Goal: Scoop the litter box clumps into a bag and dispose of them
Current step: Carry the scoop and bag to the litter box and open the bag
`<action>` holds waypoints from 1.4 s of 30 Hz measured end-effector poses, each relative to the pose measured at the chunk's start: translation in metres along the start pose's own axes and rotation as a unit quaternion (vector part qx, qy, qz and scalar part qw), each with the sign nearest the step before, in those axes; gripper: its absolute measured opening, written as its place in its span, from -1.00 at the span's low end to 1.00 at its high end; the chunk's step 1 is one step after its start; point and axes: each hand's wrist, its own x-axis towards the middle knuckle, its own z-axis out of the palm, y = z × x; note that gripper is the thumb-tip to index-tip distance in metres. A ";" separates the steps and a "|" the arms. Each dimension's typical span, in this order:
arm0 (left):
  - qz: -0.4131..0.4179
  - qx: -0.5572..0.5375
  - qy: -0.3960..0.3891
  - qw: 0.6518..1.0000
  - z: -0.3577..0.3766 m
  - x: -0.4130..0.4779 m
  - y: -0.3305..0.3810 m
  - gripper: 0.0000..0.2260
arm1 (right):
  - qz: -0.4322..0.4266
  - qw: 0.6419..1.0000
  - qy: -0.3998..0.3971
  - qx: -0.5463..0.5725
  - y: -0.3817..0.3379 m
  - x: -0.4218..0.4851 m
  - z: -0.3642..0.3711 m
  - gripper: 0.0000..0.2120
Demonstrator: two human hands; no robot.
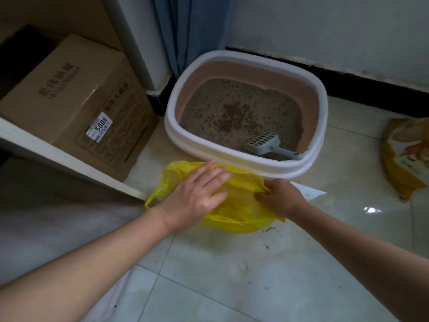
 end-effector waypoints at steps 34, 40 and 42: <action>-0.137 -0.092 -0.215 0.963 0.054 -0.016 -0.034 -0.27 | -0.135 0.949 0.026 -0.283 0.009 0.005 0.033 -0.27; -0.134 -0.076 -0.261 0.953 0.066 -0.013 -0.035 -0.34 | -0.134 0.949 0.008 -0.285 0.025 0.002 0.037 -0.39; -0.178 -0.055 -0.333 0.924 0.068 -0.016 -0.037 -0.23 | -0.111 0.955 0.023 -0.275 0.031 0.001 0.040 -0.38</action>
